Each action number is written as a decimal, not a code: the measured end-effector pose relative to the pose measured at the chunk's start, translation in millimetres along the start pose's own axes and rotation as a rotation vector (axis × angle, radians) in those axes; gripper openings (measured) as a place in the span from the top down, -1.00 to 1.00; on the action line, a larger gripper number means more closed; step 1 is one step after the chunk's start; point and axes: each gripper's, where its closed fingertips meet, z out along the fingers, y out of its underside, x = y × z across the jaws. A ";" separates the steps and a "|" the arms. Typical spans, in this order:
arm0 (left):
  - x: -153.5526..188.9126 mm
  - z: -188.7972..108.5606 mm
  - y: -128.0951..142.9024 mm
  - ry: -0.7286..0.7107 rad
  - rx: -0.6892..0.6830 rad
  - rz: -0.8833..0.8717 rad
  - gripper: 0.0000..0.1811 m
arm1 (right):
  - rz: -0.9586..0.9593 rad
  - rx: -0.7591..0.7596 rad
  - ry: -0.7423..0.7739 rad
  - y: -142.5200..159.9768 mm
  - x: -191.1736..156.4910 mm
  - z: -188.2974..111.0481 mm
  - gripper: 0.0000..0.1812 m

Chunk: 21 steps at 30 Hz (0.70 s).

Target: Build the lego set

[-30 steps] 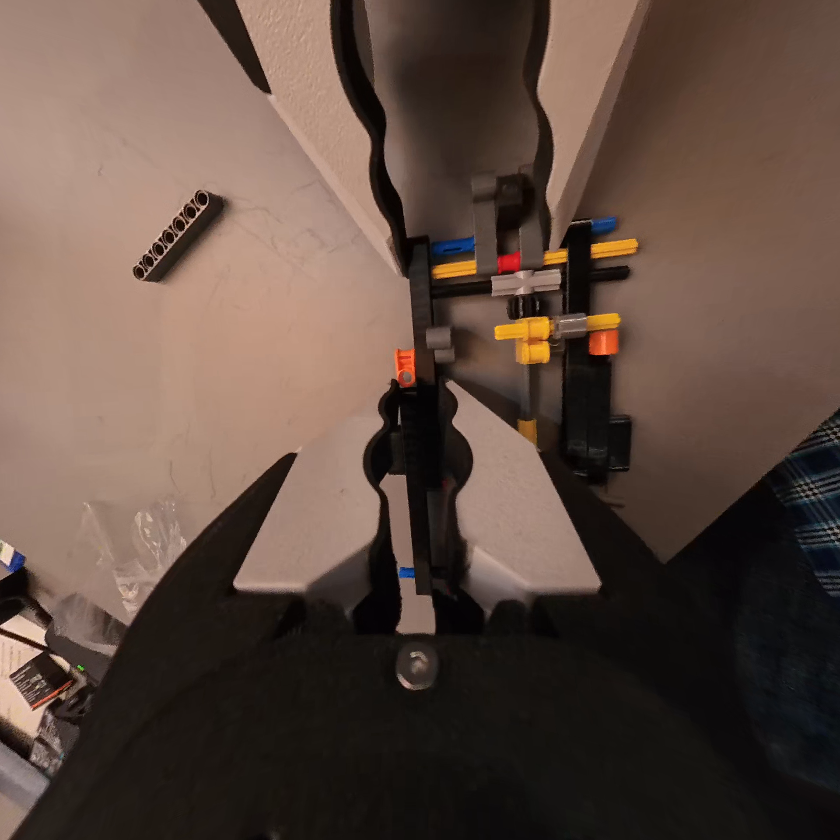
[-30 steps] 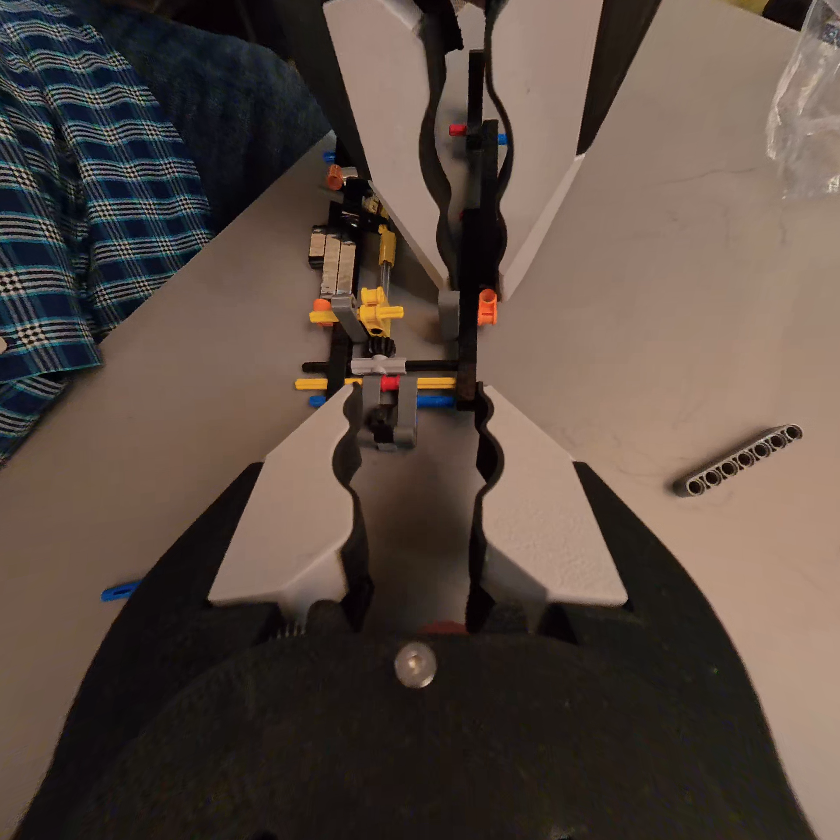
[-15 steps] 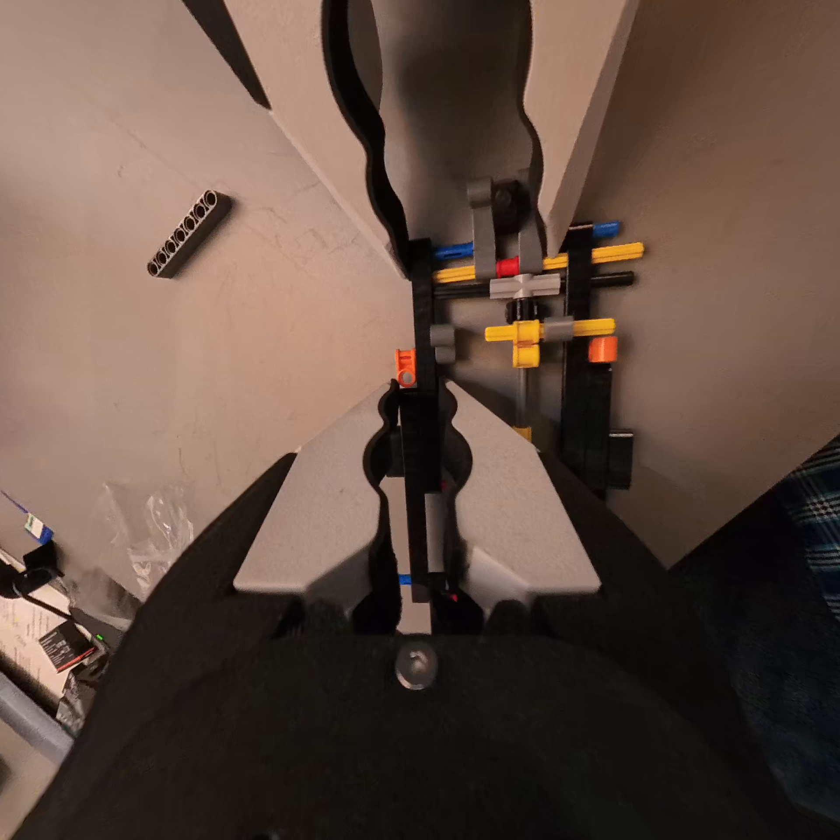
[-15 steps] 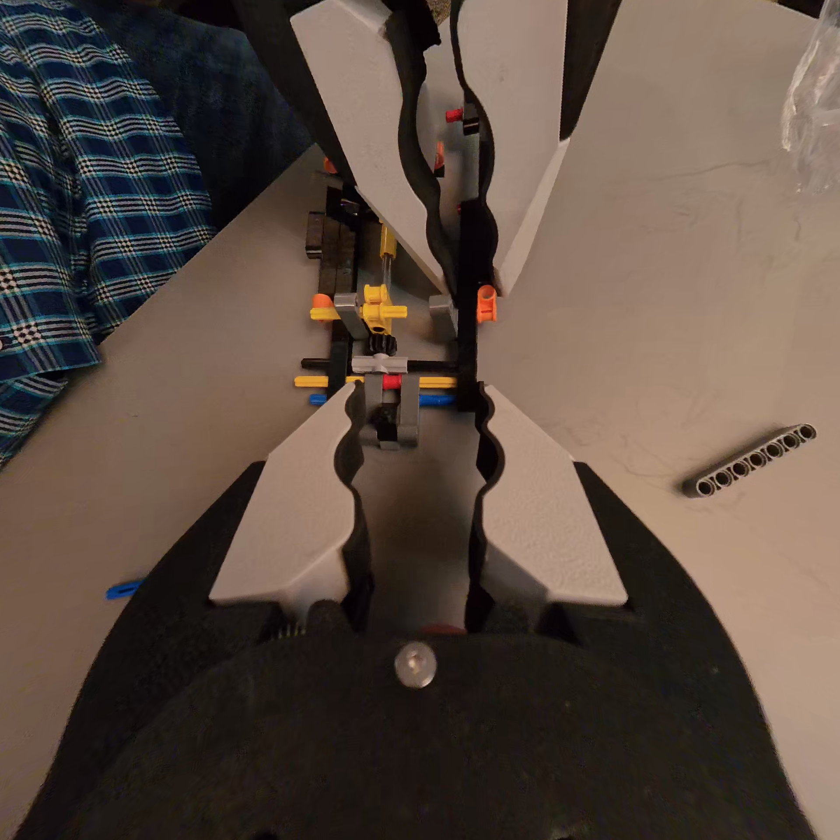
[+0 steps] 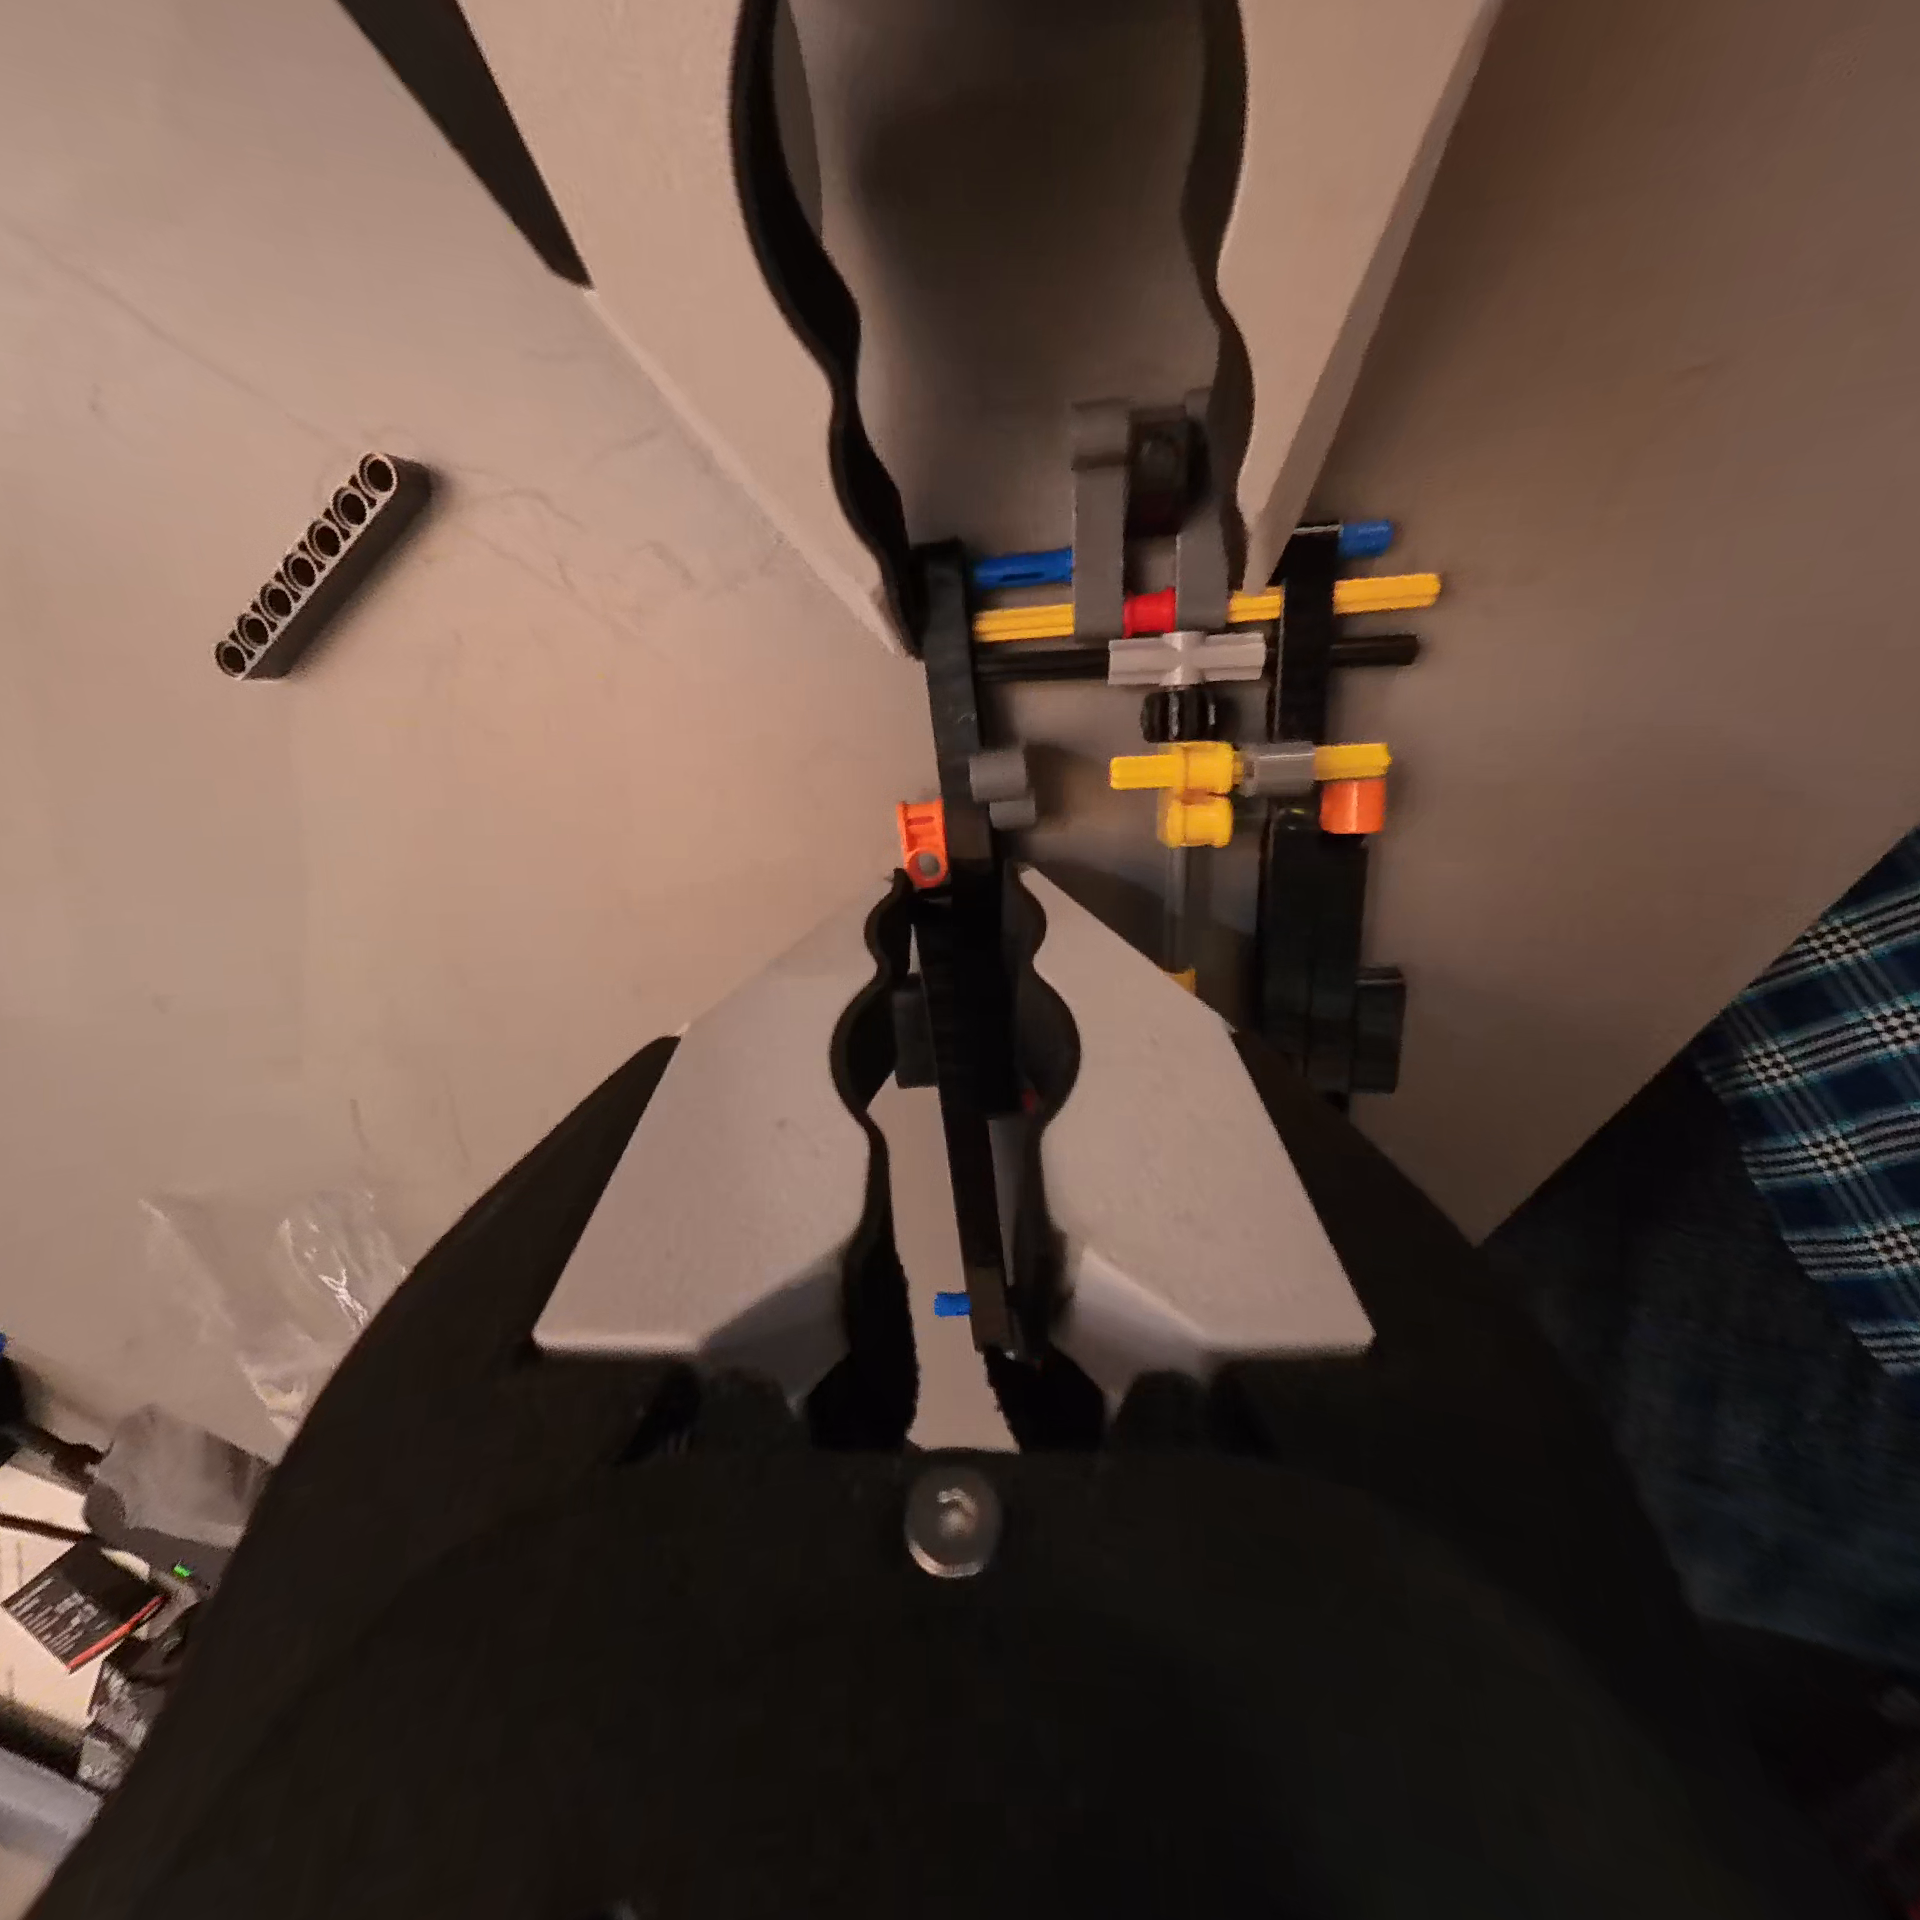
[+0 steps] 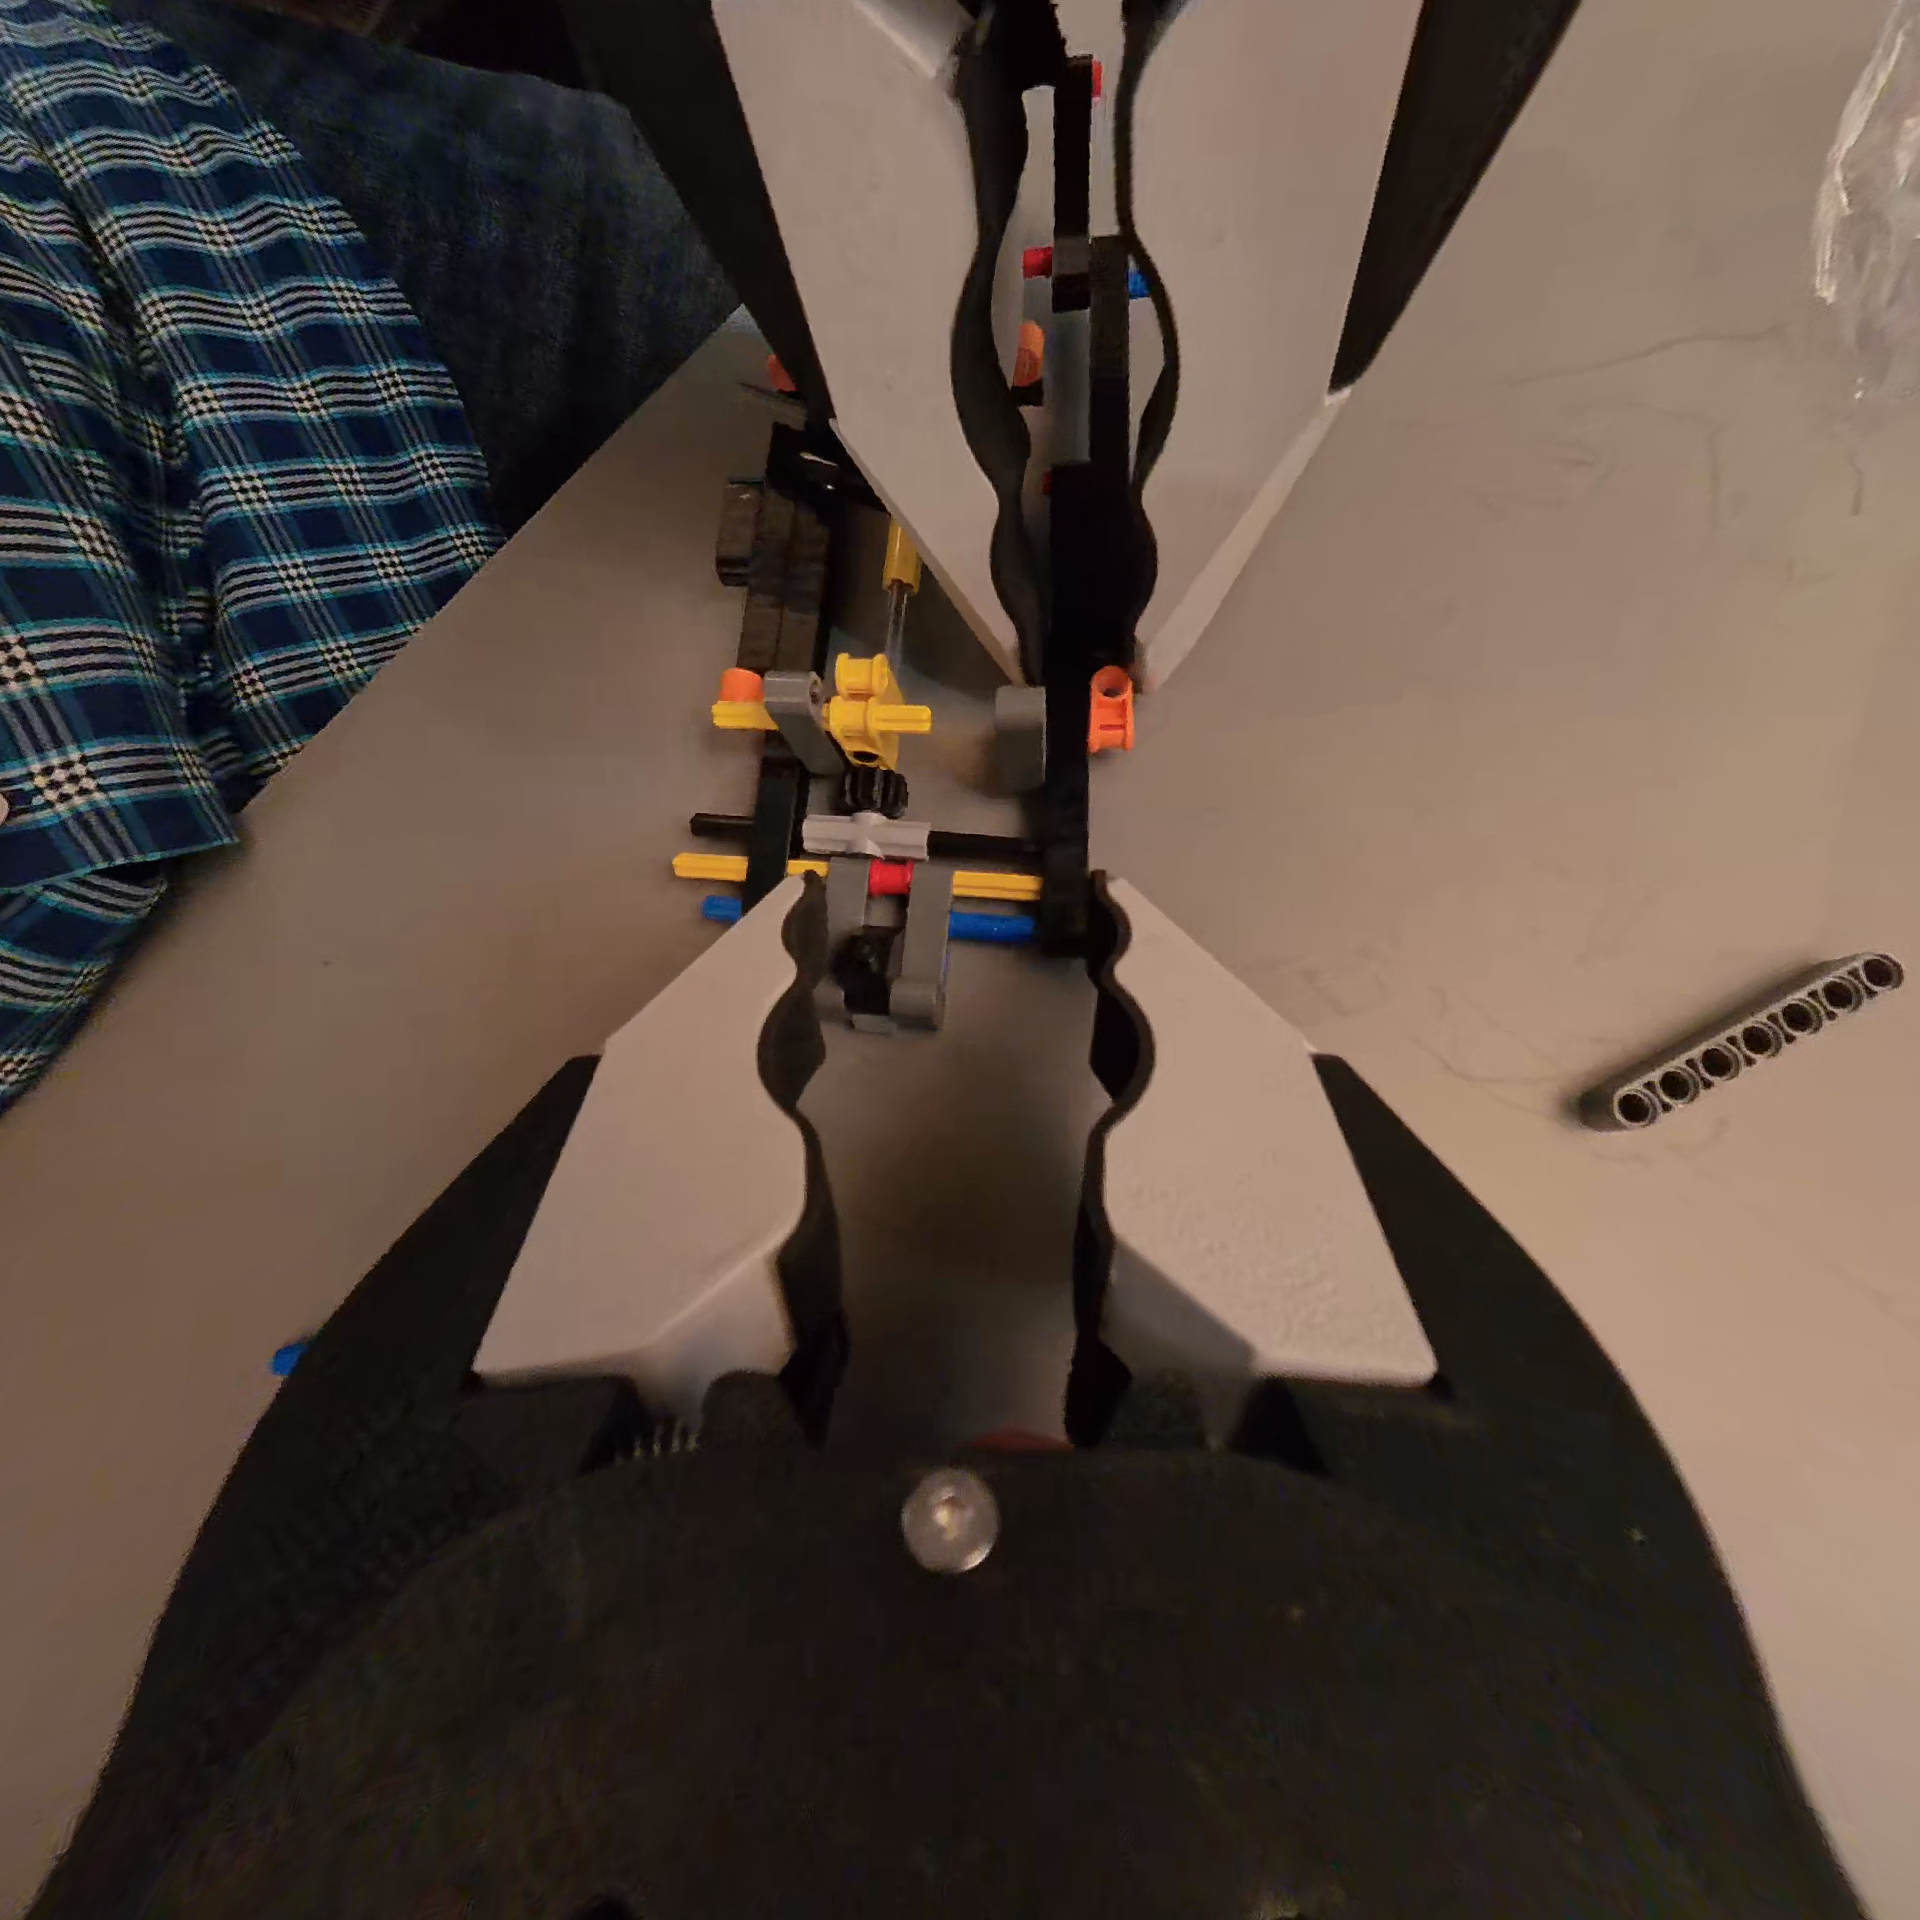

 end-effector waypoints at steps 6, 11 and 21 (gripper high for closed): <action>-1.0 0.4 0.2 0.031 0.007 -0.004 0.84 | 0.005 -0.003 0.001 0.2 -0.5 0.0 0.47; -1.4 0.6 0.2 0.040 -0.008 0.017 0.84 | 0.005 -0.008 -0.001 -0.1 -1.4 0.3 0.47; 0.8 -0.2 0.1 0.095 0.053 -0.007 0.76 | 0.006 -0.006 -0.002 -0.1 -1.0 0.5 0.47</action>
